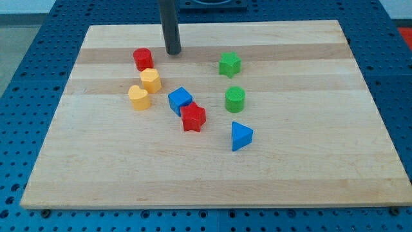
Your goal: Move the yellow hexagon to the top of the yellow heart
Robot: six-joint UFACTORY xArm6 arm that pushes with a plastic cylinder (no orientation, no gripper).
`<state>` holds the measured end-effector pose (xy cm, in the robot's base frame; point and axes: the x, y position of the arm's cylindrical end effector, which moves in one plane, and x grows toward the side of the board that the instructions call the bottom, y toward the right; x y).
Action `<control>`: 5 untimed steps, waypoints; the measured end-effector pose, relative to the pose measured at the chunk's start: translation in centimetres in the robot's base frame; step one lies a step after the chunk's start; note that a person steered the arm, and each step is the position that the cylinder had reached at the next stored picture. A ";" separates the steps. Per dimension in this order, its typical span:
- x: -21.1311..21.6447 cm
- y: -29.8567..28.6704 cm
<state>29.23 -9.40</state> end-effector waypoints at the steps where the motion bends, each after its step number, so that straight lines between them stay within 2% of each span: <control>1: 2.8 -0.3; 2: 4.6 -0.3; 5: 4.7 -0.4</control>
<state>33.98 -9.80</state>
